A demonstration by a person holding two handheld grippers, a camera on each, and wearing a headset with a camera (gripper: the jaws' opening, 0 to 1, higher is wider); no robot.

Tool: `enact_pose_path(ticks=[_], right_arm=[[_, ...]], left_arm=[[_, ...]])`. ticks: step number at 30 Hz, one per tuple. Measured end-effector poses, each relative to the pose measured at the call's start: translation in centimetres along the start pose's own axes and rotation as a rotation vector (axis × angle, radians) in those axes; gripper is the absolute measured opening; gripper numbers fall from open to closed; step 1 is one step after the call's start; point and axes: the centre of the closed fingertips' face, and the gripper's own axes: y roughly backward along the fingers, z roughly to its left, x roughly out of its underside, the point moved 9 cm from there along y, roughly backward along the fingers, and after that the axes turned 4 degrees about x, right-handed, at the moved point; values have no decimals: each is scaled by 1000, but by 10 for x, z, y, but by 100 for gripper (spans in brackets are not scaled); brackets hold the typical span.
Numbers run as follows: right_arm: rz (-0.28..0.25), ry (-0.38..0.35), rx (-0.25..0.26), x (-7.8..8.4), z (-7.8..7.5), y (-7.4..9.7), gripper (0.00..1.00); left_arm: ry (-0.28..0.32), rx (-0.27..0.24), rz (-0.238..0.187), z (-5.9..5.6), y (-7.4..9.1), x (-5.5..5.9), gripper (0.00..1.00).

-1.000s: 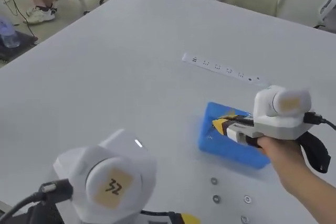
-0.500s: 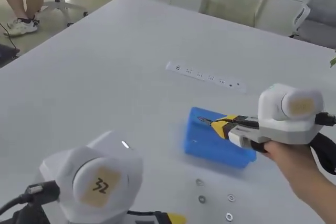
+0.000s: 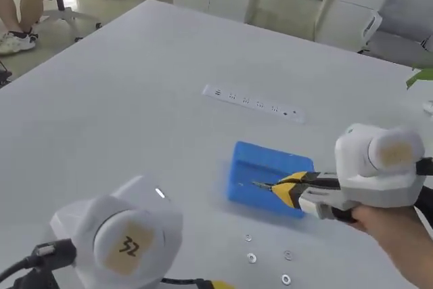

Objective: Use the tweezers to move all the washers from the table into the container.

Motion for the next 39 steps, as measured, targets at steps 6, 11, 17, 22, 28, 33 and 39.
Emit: enact_pose_path(ticks=[6, 11, 17, 22, 28, 33, 39], right_arm=[[44, 30, -9, 15, 10, 1, 1], [77, 17, -25, 28, 16, 3, 1], [151, 24, -46, 43, 20, 4, 1], [202, 37, -67, 55, 24, 2, 1], [251, 34, -88, 67, 30, 0, 1], [297, 37, -104, 75, 31, 0, 1], [347, 44, -120, 81, 31, -4, 1]], left_arm=[[-7, 3, 3, -2, 0, 0, 92], [-3, 4, 4, -3, 0, 2, 92], [-6, 9, 18, -3, -3, 5, 91], [-1, 15, 28, -2, -5, 6, 90], [0, 14, 39, 0, -6, 10, 89], [5, 15, 42, 1, -7, 11, 89], [10, 16, 49, 1, -8, 14, 88]])
